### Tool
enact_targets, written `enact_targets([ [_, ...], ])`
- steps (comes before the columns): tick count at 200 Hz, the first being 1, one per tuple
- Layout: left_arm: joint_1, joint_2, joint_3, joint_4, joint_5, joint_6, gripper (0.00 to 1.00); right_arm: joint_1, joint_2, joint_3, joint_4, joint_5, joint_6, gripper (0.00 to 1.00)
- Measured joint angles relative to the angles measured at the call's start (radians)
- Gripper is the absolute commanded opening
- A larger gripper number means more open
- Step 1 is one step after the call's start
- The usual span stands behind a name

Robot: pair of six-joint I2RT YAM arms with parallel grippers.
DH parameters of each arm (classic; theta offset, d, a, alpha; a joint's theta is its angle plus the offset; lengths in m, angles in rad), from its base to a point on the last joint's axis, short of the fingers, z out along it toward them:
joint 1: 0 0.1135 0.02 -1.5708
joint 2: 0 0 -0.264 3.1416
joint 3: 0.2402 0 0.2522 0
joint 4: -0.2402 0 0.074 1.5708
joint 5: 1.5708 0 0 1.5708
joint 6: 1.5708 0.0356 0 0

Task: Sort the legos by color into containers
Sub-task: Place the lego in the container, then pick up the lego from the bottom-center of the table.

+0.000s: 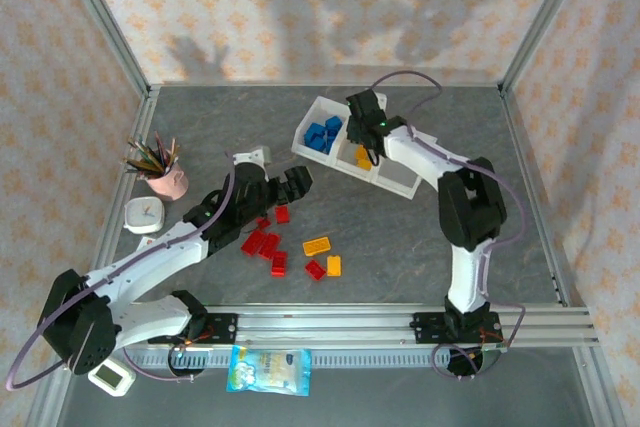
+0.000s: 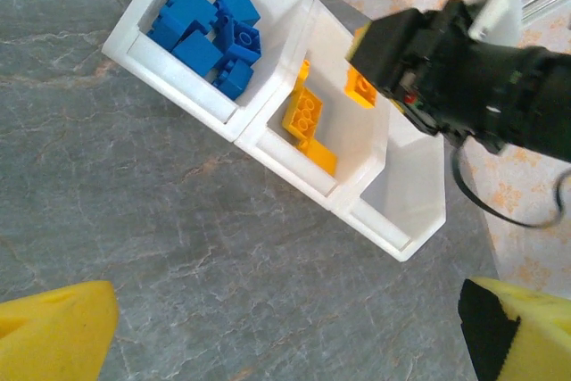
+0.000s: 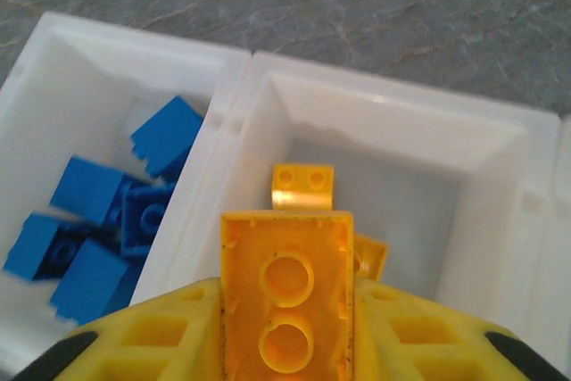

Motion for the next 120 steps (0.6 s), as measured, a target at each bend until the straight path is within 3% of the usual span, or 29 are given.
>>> enact_targets([
  [17,0.000,0.014,0.008,0.008,0.000,0.008,0.99,-0.011,0.046,0.036,-0.005,0.003,-0.011,0.51],
  [61,0.000,0.019,0.012,0.021,0.000,0.015,0.99,-0.011,0.048,0.050,-0.022,-0.005,-0.034,0.58],
  [120,0.000,-0.041,0.011,0.013,-0.003,0.022,0.99,0.056,-0.152,-0.145,-0.005,-0.057,-0.041,0.67],
])
